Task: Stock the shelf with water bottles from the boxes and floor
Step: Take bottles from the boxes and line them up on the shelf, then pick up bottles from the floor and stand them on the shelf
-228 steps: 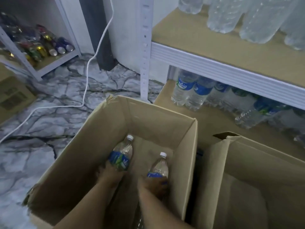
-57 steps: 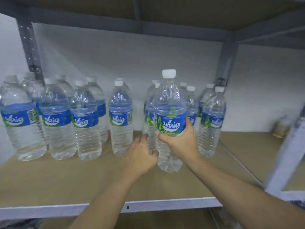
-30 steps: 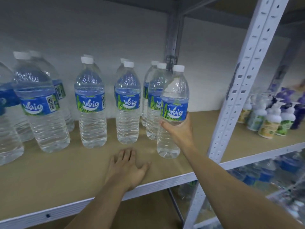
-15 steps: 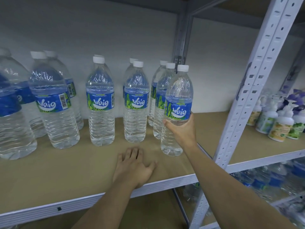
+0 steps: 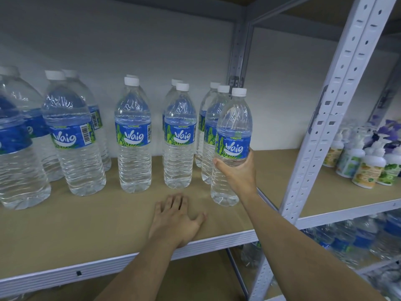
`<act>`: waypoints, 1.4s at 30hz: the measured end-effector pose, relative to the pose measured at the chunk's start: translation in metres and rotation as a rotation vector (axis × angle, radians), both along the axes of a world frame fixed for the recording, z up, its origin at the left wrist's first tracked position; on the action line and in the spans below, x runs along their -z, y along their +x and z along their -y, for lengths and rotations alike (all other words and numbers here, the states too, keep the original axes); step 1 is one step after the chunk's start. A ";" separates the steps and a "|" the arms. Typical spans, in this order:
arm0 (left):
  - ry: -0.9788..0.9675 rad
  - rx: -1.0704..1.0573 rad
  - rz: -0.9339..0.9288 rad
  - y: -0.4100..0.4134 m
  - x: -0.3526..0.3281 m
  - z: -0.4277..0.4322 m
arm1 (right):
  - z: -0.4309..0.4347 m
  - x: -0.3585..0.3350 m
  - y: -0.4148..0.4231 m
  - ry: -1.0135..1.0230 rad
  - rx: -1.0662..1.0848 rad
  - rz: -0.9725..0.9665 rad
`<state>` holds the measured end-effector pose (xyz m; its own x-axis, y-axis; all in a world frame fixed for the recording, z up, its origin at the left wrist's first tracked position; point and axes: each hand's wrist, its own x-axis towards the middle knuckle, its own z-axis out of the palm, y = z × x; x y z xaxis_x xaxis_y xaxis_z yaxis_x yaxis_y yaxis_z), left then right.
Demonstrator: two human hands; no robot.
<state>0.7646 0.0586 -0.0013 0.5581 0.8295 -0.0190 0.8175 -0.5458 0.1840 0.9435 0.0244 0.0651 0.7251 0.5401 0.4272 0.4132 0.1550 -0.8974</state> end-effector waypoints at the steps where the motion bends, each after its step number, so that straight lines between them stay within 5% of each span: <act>1: 0.001 0.000 0.001 0.000 0.000 0.000 | 0.000 0.000 0.000 -0.004 -0.001 0.002; 12: 0.038 -0.006 0.047 0.001 0.002 0.000 | 0.001 -0.001 -0.001 -0.003 -0.014 0.001; 24: 0.035 0.010 0.317 -0.007 -0.010 0.015 | 0.020 -0.006 -0.006 -0.149 -0.148 -0.024; 34: 0.084 0.125 0.842 0.037 -0.028 0.098 | 0.136 0.039 0.003 -0.487 -0.211 0.398; 37: -0.047 0.319 0.704 0.083 -0.033 0.128 | 0.182 0.070 0.021 -0.515 -0.214 0.375; 42: -0.304 0.490 0.275 0.142 0.022 0.167 | 0.262 0.143 0.041 -0.525 -0.035 0.033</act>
